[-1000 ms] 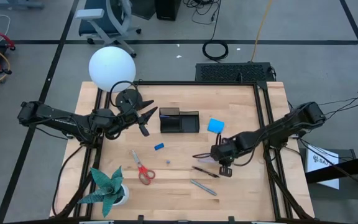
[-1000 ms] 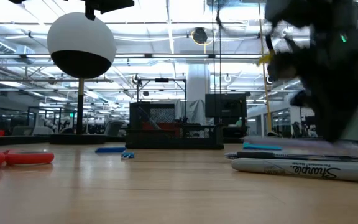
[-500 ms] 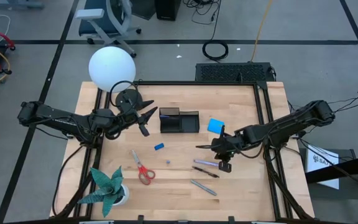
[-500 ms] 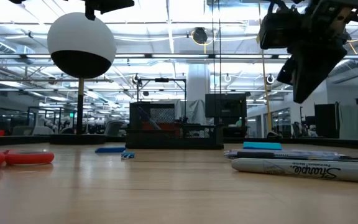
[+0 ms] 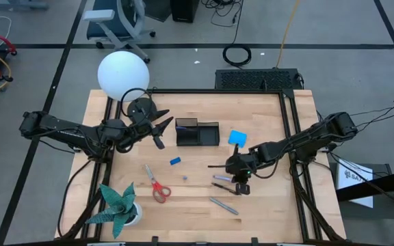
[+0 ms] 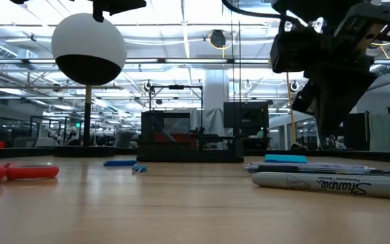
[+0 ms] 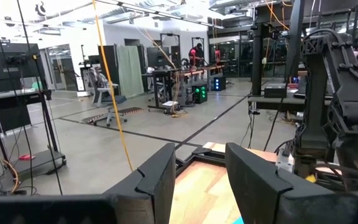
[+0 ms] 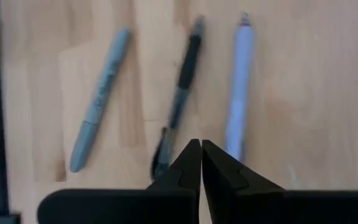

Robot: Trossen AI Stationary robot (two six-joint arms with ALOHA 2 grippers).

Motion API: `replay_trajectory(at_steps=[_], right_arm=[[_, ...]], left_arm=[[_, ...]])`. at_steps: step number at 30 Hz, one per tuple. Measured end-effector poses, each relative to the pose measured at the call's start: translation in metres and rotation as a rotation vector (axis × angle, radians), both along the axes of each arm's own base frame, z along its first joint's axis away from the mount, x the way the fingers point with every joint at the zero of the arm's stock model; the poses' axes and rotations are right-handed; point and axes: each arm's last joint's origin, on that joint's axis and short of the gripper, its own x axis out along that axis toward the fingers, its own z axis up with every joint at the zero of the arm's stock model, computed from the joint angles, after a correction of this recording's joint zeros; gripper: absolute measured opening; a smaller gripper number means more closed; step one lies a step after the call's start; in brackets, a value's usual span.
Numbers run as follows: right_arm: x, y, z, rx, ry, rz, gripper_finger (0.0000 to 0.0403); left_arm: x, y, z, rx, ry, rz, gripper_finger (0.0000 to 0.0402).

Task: Pick and place office supplies into organizer
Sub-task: Put the purple pen into the black desk organizer

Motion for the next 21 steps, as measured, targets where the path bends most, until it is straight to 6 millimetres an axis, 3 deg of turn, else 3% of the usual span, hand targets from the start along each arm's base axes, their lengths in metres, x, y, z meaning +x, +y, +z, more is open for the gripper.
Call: replay_trajectory(at_steps=[7, 18, 21], right_arm=[[0.010, 0.002, 0.012, 0.006, -0.185, 0.094, 0.0008], [0.019, 0.005, 0.021, 0.117, -0.278, 0.055, 0.0009], [0.016, 0.006, 0.017, 0.085, -0.227, 0.015, 0.0009]], left_arm=[[0.000, 0.000, 0.000, 0.000, 0.003, 0.000, 0.0147], [0.000, 0.000, 0.000, 0.003, 0.005, 0.000, 0.0147], [0.000, 0.000, 0.000, 0.002, 0.005, 0.000, 0.0147]])
